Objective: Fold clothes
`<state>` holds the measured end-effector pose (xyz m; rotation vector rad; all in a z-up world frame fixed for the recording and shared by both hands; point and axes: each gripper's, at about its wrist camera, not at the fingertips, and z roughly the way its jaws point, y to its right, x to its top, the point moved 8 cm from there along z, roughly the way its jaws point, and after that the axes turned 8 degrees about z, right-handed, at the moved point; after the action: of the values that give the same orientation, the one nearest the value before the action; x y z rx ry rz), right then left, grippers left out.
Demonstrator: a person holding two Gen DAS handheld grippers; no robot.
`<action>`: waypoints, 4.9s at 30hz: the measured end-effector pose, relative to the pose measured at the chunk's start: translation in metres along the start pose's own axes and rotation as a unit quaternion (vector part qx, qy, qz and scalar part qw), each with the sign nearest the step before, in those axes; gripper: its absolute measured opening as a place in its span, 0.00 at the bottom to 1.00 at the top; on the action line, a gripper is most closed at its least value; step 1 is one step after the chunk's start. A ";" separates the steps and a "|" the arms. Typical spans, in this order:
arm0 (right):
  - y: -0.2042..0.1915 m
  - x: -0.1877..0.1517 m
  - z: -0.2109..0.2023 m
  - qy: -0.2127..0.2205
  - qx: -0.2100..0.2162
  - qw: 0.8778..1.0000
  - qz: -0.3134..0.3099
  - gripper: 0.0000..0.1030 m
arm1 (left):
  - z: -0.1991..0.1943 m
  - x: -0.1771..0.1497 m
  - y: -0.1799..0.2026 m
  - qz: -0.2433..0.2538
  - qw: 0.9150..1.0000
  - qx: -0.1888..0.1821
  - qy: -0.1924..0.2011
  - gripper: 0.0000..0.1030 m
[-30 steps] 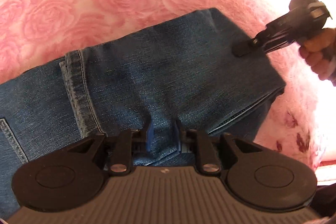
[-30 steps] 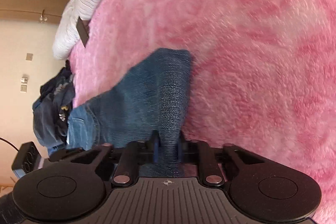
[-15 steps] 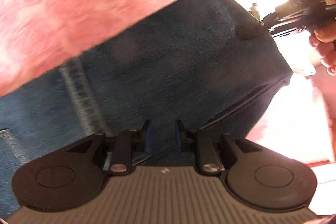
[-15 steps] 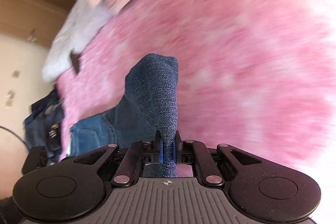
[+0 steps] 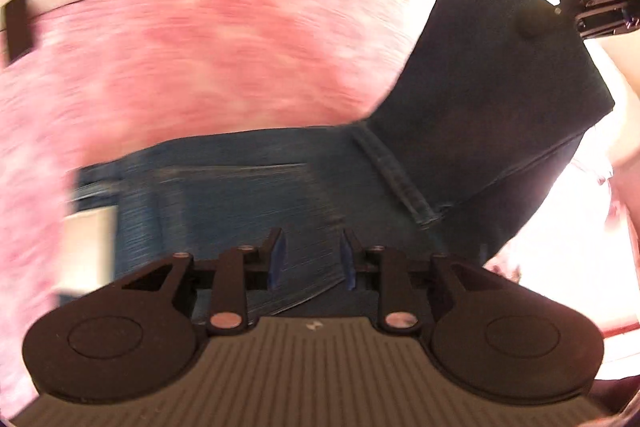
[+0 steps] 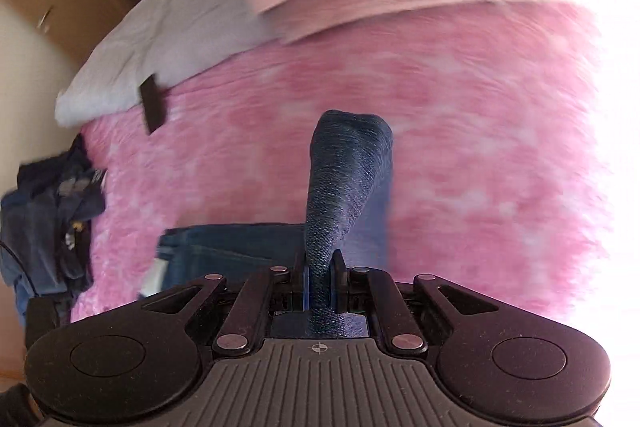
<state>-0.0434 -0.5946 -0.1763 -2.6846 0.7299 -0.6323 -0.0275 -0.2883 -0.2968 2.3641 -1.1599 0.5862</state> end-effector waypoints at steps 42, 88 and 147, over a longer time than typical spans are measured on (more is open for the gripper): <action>-0.091 -0.181 0.190 -0.079 -0.041 0.990 -0.113 0.65 | 0.052 0.000 -0.184 -0.090 0.991 -0.069 -0.068 0.19; 0.016 -0.053 0.182 -0.053 -0.011 0.998 -0.016 0.71 | 0.070 0.040 -0.187 0.007 0.990 -0.050 -0.129 0.44; -0.059 0.047 0.075 0.071 0.209 0.960 -0.172 0.15 | -0.036 0.131 -0.156 0.123 0.986 -0.099 0.057 0.28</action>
<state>0.0533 -0.5593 -0.2028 -2.3947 0.1271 -0.9527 0.1654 -0.2644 -0.2268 2.0106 -1.4005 0.6458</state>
